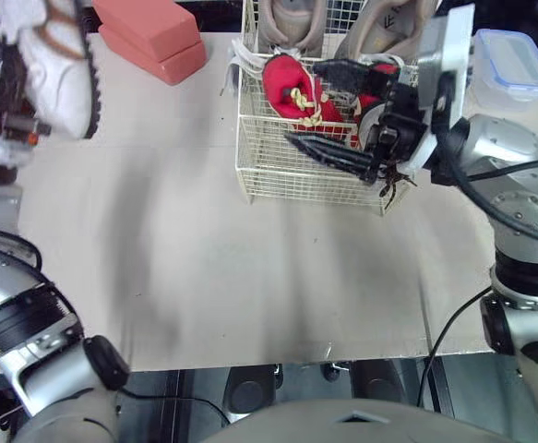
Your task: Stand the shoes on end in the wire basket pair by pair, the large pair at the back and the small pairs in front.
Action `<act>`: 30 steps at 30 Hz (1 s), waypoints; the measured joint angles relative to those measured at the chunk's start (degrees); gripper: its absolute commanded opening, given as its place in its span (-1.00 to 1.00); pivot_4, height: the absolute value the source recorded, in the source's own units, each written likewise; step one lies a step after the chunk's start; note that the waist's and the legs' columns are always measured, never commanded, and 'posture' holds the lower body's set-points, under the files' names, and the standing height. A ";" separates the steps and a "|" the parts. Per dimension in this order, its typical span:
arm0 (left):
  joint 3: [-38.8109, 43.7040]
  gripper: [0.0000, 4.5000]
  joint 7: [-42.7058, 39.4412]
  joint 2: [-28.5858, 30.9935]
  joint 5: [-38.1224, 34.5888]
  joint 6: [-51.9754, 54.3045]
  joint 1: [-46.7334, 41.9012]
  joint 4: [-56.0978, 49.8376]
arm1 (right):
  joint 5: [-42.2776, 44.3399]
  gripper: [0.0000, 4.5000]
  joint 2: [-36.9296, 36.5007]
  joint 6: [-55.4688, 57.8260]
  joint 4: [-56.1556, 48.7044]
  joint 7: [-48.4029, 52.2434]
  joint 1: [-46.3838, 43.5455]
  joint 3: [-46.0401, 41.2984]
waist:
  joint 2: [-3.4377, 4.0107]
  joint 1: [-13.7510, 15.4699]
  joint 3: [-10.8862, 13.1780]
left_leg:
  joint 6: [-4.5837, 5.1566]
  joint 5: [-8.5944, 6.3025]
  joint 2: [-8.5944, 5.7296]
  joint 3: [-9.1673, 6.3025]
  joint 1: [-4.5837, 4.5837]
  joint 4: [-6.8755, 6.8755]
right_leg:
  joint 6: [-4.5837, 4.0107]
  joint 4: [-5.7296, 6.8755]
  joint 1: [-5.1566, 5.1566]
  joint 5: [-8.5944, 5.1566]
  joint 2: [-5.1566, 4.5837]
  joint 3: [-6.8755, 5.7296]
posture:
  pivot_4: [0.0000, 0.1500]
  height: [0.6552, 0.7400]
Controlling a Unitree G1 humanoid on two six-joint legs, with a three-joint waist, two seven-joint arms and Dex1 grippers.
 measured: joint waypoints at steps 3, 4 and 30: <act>-4.65 -0.96 2.58 -2.34 -1.74 1.88 -1.51 -5.07 | 1.88 1.00 2.80 1.15 0.99 -2.31 -1.21 -0.57 | 0.03 -0.14 0.01 | -0.01 0.01 0.01 0.01 0.01 0.01 | -0.01 0.04 0.00 0.01 0.06 0.01 | 1.00 -0.27; -6.38 -0.96 3.34 -3.37 -2.08 2.30 -2.32 -6.36 | 2.90 1.00 3.81 1.67 1.47 -3.24 -1.77 -1.16 | 0.04 -0.12 0.02 | -0.01 0.01 0.00 0.01 0.01 0.01 | -0.01 0.04 -0.01 0.01 0.07 0.01 | 1.00 -0.27; -25.59 -0.06 3.05 -12.84 12.14 -4.48 -3.73 -9.08 | 21.30 -0.61 14.93 12.14 9.74 -28.08 -7.42 -8.91 | 0.10 -0.05 0.05 | -0.01 0.01 -0.01 0.05 -0.08 -0.04 | -0.01 -0.05 -0.07 0.00 0.10 -0.19 | 1.00 -0.27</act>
